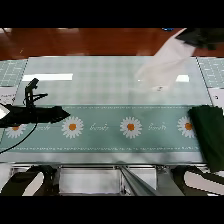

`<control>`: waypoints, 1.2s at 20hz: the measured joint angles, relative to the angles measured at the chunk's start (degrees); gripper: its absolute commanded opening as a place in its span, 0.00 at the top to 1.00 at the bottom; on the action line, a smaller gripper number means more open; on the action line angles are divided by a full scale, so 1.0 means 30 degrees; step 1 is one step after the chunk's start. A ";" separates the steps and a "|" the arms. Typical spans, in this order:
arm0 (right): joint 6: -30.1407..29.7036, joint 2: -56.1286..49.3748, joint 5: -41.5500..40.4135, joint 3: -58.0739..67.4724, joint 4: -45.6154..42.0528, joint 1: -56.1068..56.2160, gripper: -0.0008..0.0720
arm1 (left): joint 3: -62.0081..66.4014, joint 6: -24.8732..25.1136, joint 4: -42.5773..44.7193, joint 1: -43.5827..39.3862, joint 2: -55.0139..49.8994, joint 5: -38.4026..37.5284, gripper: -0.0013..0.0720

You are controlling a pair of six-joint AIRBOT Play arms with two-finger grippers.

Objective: Fold the shirts.

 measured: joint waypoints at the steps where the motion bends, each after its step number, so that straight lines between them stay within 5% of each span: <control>1: 0.0233 0.0357 0.0554 0.0146 -0.0066 -0.1078 0.95 | 0.0000 0.0000 0.0000 0.0000 0.0000 -0.0007 0.97; 12: -0.0605 0.2018 0.4954 0.0466 -0.0124 -1.0681 0.95 | 0.0000 0.0066 -0.0015 0.0000 0.0000 -0.0051 0.97; 24: -0.2812 0.2324 0.6819 -0.1923 -0.1413 -1.5497 0.95 | 0.0000 0.0066 -0.0015 -0.0007 0.0000 0.0131 0.96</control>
